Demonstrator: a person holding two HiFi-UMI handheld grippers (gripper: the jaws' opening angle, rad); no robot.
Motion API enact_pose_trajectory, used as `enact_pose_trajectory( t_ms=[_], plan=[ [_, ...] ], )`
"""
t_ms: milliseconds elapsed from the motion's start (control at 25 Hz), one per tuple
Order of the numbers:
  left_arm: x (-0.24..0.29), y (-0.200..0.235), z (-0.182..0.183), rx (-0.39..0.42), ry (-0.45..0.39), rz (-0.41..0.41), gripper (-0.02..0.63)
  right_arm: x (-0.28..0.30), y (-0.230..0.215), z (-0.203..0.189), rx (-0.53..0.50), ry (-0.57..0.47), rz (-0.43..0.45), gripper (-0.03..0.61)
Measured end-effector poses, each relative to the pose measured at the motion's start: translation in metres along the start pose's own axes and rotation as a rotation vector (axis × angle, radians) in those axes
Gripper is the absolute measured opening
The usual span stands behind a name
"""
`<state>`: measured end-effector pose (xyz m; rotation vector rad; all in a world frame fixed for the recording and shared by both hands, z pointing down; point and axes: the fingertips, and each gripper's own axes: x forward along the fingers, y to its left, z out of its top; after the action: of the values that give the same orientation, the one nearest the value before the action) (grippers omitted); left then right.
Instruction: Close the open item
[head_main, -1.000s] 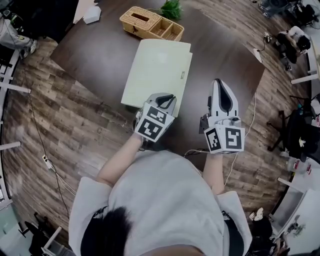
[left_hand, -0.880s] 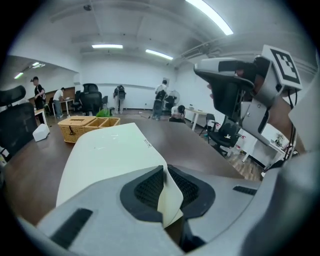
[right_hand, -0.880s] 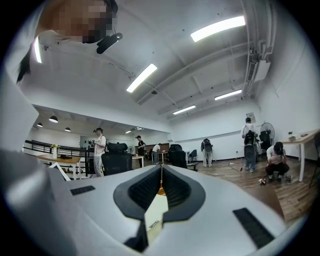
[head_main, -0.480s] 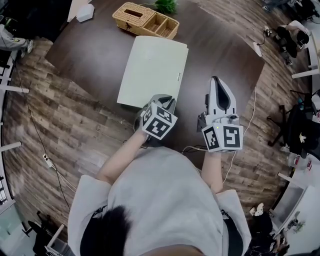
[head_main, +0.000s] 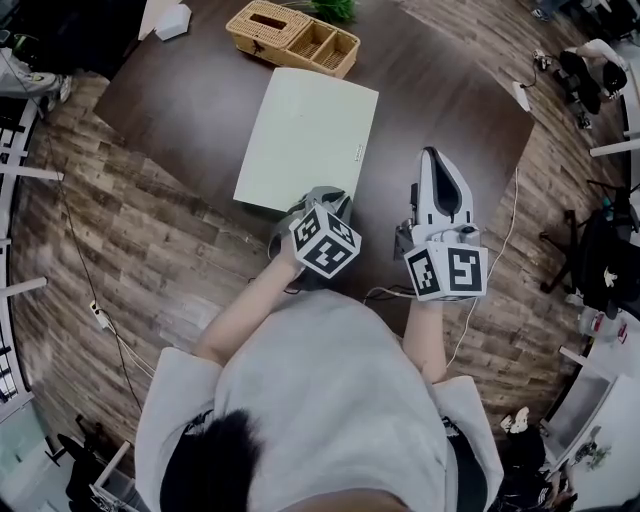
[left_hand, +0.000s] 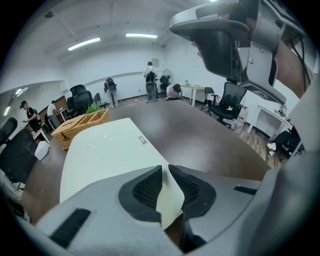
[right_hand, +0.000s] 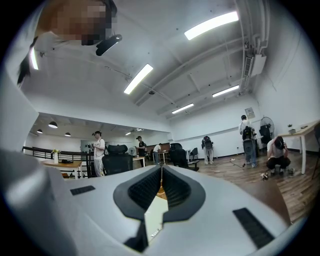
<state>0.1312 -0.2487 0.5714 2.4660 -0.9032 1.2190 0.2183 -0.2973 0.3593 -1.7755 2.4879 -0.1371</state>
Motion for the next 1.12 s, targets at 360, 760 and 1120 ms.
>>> enact_pose_trajectory(
  t_ms=[360,760,1120],
  plan=[
    [0.010,-0.003,-0.008,0.019,0.100,-0.055,0.038,0.000,-0.002,-0.004,0.017,-0.003,0.017,0.012],
    [0.007,-0.011,-0.005,0.018,0.049,-0.068,0.101,-0.004,-0.005,-0.001,0.018,-0.009,0.012,0.014],
    [0.004,-0.021,-0.004,-0.057,0.000,-0.167,0.183,-0.009,-0.006,0.001,0.018,-0.012,0.006,0.014]
  ],
)
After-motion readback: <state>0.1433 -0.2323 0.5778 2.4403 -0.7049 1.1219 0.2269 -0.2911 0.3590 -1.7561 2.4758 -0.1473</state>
